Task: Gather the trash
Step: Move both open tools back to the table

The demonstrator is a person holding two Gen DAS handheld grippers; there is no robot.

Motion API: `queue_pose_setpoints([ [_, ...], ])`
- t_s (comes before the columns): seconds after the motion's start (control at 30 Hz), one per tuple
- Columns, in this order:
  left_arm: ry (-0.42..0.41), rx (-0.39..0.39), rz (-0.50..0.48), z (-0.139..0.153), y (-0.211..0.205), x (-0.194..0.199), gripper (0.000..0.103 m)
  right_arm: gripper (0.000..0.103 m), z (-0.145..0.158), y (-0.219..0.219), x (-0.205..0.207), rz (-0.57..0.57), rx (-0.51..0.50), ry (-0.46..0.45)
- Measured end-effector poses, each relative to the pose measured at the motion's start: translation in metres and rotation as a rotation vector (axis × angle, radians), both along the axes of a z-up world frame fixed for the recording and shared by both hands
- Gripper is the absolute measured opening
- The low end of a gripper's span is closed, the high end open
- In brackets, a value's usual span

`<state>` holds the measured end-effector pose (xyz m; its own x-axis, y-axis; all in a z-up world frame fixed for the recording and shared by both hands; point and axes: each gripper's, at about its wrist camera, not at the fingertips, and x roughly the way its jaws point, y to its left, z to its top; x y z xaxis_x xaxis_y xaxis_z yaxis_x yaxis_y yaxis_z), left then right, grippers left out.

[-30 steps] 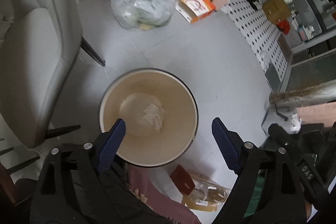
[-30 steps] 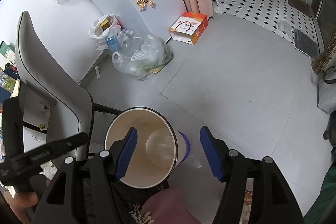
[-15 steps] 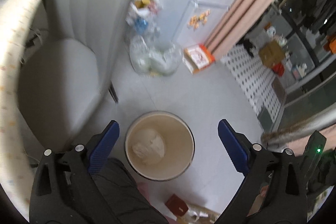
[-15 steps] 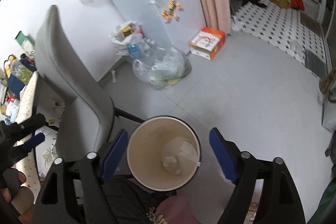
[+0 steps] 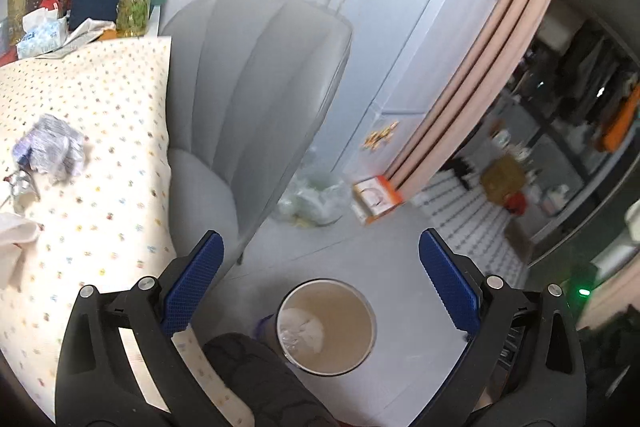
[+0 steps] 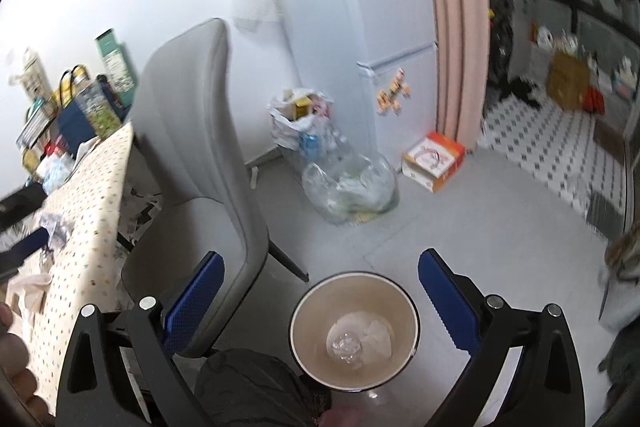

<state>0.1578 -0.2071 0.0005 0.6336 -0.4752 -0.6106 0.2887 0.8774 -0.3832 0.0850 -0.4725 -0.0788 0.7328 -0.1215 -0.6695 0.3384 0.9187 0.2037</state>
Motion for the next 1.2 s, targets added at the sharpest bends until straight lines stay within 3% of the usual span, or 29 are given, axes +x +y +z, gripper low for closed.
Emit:
queue_pose_setpoints([
  [0.23, -0.094, -0.086, 0.077, 0.032, 0.062, -0.031, 0.097, 0.095, 0.039, 0.053, -0.002, 0.083, -0.020, -0.064],
  [0.53, -0.159, -0.076, 0.222, 0.048, 0.137, -0.064, 0.097, 0.095, 0.058, 0.129, -0.002, 0.226, -0.049, -0.079],
  [0.83, -0.191, -0.047, 0.368, 0.047, 0.195, -0.092, 0.097, 0.095, 0.074, 0.186, 0.001, 0.356, -0.080, -0.118],
  [1.07, -0.246, -0.006, 0.502, 0.041, 0.237, -0.114, 0.097, 0.095, 0.081, 0.225, 0.000, 0.481, -0.052, -0.222],
  [1.2, -0.222, 0.015, 0.564, 0.029, 0.266, -0.122, 0.097, 0.095, 0.082, 0.251, 0.002, 0.544, -0.074, -0.243],
])
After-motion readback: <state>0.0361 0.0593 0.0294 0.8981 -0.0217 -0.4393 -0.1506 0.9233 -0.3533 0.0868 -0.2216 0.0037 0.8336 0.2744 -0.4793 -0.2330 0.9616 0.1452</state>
